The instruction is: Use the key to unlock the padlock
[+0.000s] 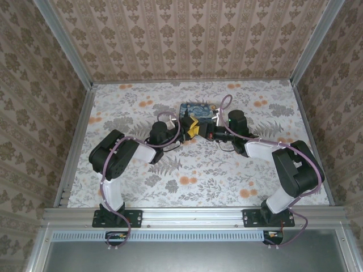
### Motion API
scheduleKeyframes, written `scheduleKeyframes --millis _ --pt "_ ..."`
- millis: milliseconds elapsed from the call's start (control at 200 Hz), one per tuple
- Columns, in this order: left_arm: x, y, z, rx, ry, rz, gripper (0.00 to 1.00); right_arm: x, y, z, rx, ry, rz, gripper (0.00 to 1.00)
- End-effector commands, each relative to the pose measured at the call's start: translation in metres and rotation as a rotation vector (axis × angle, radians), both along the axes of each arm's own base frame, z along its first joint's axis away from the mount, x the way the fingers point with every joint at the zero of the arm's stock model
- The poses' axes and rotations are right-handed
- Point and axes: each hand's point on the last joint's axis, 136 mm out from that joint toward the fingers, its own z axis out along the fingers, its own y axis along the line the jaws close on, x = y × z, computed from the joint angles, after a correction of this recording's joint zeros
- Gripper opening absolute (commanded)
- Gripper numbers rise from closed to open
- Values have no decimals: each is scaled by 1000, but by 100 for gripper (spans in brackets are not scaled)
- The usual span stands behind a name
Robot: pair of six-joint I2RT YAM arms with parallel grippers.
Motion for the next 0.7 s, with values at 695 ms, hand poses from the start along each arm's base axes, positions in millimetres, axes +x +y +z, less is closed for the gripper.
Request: scheduleKeyframes --millis 695 --pt "3 7 7 -8 -58 20 23 -3 -2 3 15 -17 6 0"
